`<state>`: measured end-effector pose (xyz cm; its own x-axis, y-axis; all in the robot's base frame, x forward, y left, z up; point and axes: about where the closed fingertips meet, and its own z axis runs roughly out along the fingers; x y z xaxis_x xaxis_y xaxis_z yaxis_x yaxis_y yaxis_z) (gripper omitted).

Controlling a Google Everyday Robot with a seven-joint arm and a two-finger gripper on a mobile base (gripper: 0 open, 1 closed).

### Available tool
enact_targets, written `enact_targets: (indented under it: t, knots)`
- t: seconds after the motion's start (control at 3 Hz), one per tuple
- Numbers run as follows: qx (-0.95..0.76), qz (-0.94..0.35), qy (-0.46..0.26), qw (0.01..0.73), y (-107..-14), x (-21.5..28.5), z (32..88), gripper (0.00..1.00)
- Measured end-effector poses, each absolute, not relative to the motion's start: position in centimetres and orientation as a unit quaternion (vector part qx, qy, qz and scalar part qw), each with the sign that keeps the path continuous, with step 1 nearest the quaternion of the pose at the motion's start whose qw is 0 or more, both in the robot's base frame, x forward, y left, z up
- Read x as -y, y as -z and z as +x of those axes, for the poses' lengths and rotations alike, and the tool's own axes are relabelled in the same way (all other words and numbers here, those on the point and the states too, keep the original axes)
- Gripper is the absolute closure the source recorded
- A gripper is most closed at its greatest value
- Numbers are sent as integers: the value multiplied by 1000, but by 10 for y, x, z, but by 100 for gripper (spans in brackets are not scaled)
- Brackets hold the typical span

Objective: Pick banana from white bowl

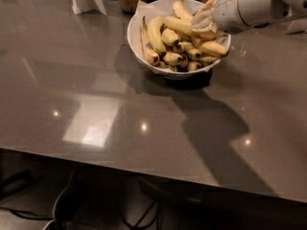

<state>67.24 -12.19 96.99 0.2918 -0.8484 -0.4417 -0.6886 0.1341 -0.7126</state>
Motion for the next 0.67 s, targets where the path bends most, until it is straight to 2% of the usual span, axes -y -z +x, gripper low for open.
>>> enact_targets:
  t: [0.67]
  knots:
    - [-596, -652, 77, 461, -953, 123, 679, 43]
